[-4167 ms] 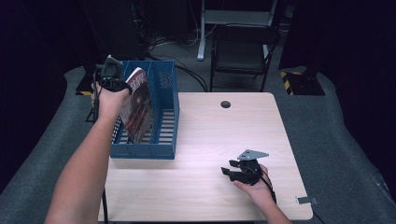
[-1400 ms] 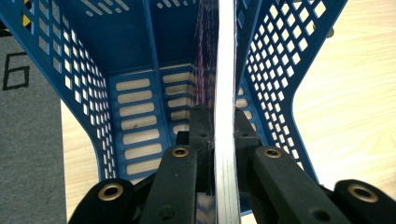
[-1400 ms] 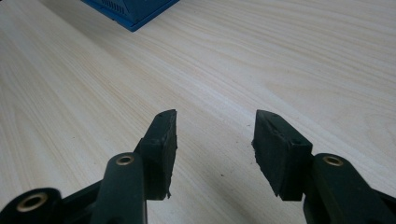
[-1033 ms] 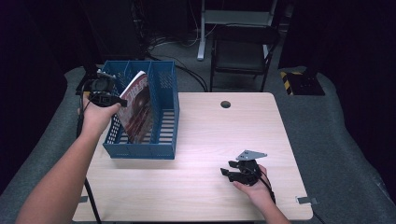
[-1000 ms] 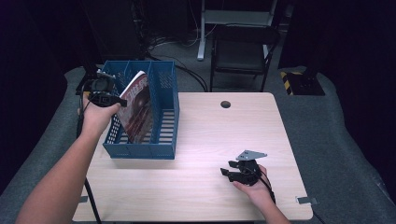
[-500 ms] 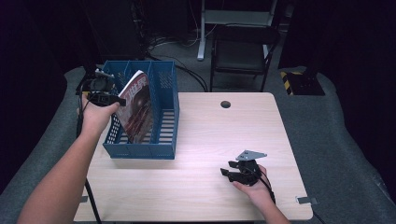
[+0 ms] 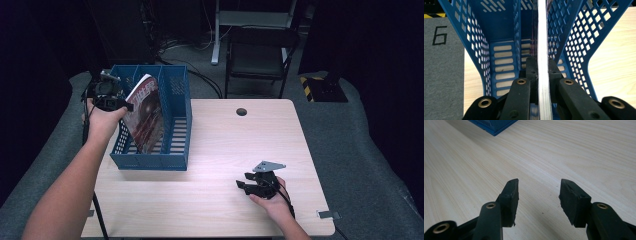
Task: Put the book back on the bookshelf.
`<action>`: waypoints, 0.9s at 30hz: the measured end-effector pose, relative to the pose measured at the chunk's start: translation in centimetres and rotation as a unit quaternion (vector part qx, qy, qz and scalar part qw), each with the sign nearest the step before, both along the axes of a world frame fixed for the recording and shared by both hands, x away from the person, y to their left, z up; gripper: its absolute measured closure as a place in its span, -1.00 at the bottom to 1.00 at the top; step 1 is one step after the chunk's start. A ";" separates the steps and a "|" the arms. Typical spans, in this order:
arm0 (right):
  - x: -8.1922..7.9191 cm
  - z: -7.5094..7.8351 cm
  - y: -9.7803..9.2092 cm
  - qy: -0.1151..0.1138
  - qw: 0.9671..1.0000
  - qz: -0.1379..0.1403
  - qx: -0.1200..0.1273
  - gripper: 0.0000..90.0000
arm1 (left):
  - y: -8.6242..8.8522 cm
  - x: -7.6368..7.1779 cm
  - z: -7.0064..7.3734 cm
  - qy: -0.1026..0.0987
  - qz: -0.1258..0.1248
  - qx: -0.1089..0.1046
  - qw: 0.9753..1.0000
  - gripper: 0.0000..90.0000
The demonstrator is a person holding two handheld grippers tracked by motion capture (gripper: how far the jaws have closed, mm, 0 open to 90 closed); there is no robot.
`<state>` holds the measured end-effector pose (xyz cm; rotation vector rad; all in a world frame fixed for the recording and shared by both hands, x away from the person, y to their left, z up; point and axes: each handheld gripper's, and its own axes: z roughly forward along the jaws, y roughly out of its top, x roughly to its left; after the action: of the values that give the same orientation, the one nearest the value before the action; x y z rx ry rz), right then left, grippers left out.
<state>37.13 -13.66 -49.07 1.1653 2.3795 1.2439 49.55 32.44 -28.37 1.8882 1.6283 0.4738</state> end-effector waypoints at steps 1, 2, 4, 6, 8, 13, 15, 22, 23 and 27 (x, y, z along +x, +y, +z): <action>0.0 0.0 0.0 0.001 1.000 0.001 -0.001 0.09 | 0.0 0.1 0.0 -0.004 0.005 -0.003 1.000 0.87; 0.1 0.0 -0.1 -0.001 1.000 0.003 -0.001 0.09 | 0.0 0.1 0.0 -0.002 0.006 -0.004 1.000 0.87; 0.1 0.0 -0.1 -0.002 1.000 0.002 -0.001 0.09 | 0.1 0.1 0.1 -0.006 0.008 -0.004 1.000 0.87; 0.1 0.0 -0.1 -0.002 1.000 0.002 0.000 0.09 | 0.2 0.2 0.1 -0.012 0.013 -0.002 1.000 0.87; 0.1 0.0 -0.1 -0.003 1.000 0.003 -0.001 0.09 | 0.3 0.4 0.1 -0.015 0.015 -0.003 1.000 0.87; 0.1 0.1 -0.2 -0.003 1.000 0.004 -0.002 0.09 | 0.3 0.8 0.2 -0.023 0.027 -0.006 0.999 0.87; 0.1 0.1 -0.3 -0.005 1.000 0.002 -0.001 0.09 | 0.3 1.0 0.2 -0.024 0.031 -0.007 0.999 0.87; 0.0 0.1 -0.3 -0.002 1.000 0.004 -0.003 0.09 | 0.0 1.9 0.1 -0.028 0.046 -0.007 0.999 0.87; 0.1 0.1 -0.3 -0.004 1.000 0.005 -0.003 0.09 | -0.2 1.9 0.1 -0.031 0.054 -0.010 0.998 0.87; 0.1 0.1 -0.3 -0.004 1.000 0.005 -0.003 0.09 | -0.5 2.1 0.1 -0.036 0.058 -0.007 0.998 0.87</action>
<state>37.24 -13.96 -48.99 1.1464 2.3849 1.2413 51.68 31.95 -28.30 1.7531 1.6945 0.5707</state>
